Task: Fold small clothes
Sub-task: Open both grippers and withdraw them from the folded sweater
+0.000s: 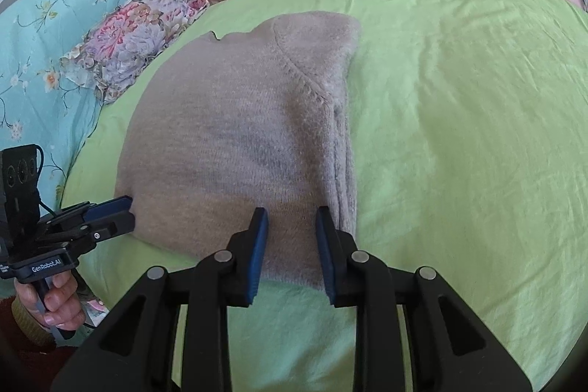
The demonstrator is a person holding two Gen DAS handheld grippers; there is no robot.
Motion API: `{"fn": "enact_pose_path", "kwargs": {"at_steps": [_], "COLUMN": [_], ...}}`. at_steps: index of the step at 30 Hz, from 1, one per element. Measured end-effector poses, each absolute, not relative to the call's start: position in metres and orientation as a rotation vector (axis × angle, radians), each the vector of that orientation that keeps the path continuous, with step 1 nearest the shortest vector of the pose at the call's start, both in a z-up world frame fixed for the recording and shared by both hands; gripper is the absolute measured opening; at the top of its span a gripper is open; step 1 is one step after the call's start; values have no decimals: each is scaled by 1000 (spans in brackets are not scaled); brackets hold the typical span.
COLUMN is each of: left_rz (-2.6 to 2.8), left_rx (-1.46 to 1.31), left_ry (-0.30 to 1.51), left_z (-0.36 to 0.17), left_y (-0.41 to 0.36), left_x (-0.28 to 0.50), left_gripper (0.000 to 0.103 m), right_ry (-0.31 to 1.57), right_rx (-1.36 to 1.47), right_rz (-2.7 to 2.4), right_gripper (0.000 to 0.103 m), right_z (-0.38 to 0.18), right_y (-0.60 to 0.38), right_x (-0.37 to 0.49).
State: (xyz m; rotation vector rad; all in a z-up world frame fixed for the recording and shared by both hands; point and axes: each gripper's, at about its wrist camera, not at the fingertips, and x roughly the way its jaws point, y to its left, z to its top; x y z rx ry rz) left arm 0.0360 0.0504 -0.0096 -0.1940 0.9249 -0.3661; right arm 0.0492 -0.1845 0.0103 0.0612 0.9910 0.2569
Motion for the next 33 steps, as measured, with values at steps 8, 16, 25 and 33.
{"fn": "enact_pose_path", "kwargs": {"at_steps": [8, 16, 25, 33], "left_rz": [-216, -140, -50, -6], "left_rx": [-198, -171, -40, 36], "left_ry": [905, 940, 931, 982], "left_z": [5, 8, 18, 9], "left_y": [76, 81, 66, 61], "left_x": [5, -1, -21, -21], "left_gripper": [52, 61, 82, 82], "right_ry": [967, 963, 958, 1018], "right_rx": [82, 96, 37, 20], "right_rz": [224, 216, 259, 251], "right_gripper": [43, 47, 79, 82], "right_z": [35, 38, 47, 33], "right_y": [-172, -162, -139, -137], "right_x": [-3, -25, -35, -41]}}
